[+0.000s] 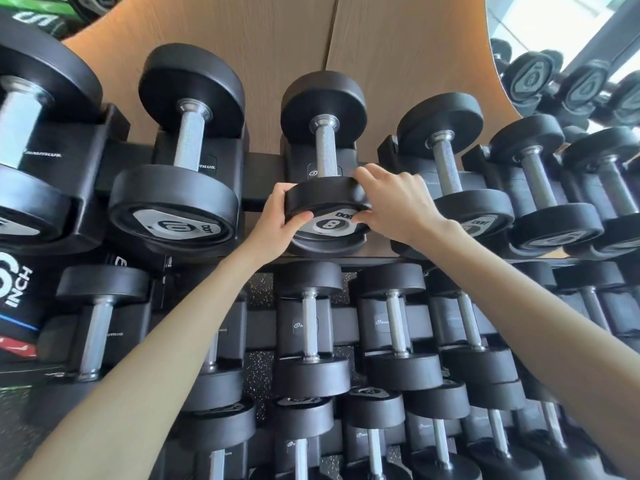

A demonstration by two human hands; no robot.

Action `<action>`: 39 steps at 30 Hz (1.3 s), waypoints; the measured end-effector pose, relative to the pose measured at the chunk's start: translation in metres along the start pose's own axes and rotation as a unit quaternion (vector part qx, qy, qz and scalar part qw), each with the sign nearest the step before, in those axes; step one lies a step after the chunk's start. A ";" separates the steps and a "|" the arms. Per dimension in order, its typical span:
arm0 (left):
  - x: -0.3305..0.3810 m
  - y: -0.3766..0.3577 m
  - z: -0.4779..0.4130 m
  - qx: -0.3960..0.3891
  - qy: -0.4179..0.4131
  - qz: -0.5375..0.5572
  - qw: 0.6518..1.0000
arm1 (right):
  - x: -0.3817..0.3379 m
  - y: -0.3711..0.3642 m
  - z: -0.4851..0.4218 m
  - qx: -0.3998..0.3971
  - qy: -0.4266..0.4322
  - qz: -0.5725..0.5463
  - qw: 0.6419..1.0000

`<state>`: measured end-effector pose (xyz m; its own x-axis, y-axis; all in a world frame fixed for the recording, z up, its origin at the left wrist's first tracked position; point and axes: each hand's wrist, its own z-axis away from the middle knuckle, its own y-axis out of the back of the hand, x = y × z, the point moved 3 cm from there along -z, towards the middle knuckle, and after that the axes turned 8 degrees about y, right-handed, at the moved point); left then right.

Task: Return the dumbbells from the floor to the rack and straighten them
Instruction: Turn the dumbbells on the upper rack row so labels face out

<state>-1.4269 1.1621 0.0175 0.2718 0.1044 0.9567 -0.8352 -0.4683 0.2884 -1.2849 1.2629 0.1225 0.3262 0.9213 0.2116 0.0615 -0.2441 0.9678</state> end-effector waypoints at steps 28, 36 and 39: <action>0.012 -0.007 0.004 0.119 -0.080 -0.032 0.989 | 0.016 -0.065 0.022 0.184 -0.179 -0.537 0.803; -0.022 -0.018 0.006 0.150 0.014 0.079 0.985 | 0.011 -0.015 -0.007 0.048 -0.015 -0.169 0.984; -0.026 -0.024 0.007 0.136 0.023 0.097 0.986 | 0.003 -0.008 -0.015 0.047 0.018 -0.093 0.994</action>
<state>-1.4104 1.1644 -0.0149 0.0931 0.0259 0.9953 -0.7081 -0.7011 0.0845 -1.2986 1.2720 0.1171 0.2666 0.9631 0.0365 0.2069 -0.0941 0.9738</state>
